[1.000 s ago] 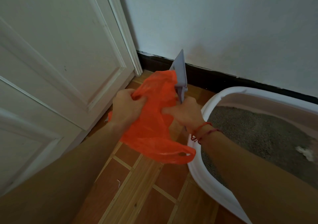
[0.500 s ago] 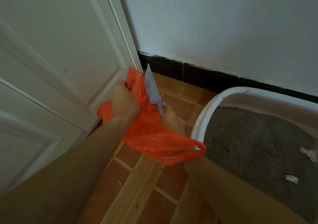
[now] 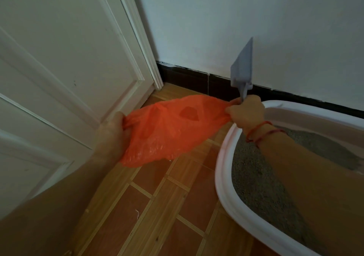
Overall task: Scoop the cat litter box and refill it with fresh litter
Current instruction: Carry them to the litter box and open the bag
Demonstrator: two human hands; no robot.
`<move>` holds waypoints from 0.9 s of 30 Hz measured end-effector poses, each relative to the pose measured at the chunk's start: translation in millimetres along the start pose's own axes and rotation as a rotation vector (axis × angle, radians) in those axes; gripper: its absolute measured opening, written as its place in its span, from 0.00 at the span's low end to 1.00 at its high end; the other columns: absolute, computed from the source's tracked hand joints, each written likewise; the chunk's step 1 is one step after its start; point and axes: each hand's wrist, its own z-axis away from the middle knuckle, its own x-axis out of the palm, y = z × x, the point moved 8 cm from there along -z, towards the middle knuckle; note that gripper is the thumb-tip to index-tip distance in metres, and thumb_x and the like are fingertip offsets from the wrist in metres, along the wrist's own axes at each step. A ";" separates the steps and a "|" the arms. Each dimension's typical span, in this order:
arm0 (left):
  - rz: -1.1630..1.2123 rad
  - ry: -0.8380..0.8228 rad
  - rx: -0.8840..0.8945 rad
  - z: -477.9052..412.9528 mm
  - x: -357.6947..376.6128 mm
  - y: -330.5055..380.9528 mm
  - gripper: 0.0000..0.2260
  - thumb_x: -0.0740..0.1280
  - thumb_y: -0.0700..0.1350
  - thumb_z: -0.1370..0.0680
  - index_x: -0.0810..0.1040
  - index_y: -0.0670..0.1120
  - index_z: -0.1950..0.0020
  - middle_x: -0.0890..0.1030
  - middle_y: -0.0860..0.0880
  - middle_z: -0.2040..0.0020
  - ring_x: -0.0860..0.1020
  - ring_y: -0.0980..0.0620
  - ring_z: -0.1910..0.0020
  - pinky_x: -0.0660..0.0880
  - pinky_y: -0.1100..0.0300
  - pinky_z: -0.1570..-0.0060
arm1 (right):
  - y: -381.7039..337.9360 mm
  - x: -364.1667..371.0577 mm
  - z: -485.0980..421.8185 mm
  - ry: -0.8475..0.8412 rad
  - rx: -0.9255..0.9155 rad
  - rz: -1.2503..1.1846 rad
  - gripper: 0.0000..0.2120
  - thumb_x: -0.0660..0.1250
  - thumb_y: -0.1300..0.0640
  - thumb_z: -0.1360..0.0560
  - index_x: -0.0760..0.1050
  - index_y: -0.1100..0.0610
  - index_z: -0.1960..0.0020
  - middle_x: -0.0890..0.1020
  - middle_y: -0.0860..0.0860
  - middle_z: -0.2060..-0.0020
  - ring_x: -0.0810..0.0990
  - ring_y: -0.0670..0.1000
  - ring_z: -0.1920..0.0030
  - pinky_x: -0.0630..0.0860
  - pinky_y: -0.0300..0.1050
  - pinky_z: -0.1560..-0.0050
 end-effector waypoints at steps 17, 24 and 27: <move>0.160 -0.202 -0.256 2.9 78.8 60.1 0.19 0.57 0.56 0.19 0.77 0.42 0.53 0.81 0.42 0.56 0.79 0.44 0.59 0.78 0.48 0.56 | 3.4 41.8 122.5 -0.512 -0.049 -0.171 0.11 0.74 0.48 0.29 0.82 0.56 0.59 0.85 0.50 0.61 0.85 0.48 0.59 0.82 0.52 0.50; 0.227 -0.207 -0.331 -4.0 84.5 46.9 0.21 0.57 0.56 0.20 0.77 0.39 0.48 0.80 0.40 0.52 0.79 0.41 0.54 0.78 0.46 0.52 | 51.5 50.1 170.0 -0.626 0.224 -0.344 0.08 0.72 0.54 0.27 0.80 0.59 0.59 0.84 0.62 0.57 0.84 0.60 0.55 0.81 0.57 0.49; 0.184 -0.173 -0.212 0.0 79.2 57.4 0.17 0.59 0.56 0.19 0.74 0.43 0.50 0.78 0.45 0.57 0.78 0.47 0.61 0.76 0.52 0.62 | 47.4 42.8 167.1 -0.605 0.191 -0.350 0.09 0.70 0.54 0.25 0.79 0.62 0.55 0.85 0.60 0.57 0.84 0.50 0.66 0.82 0.44 0.63</move>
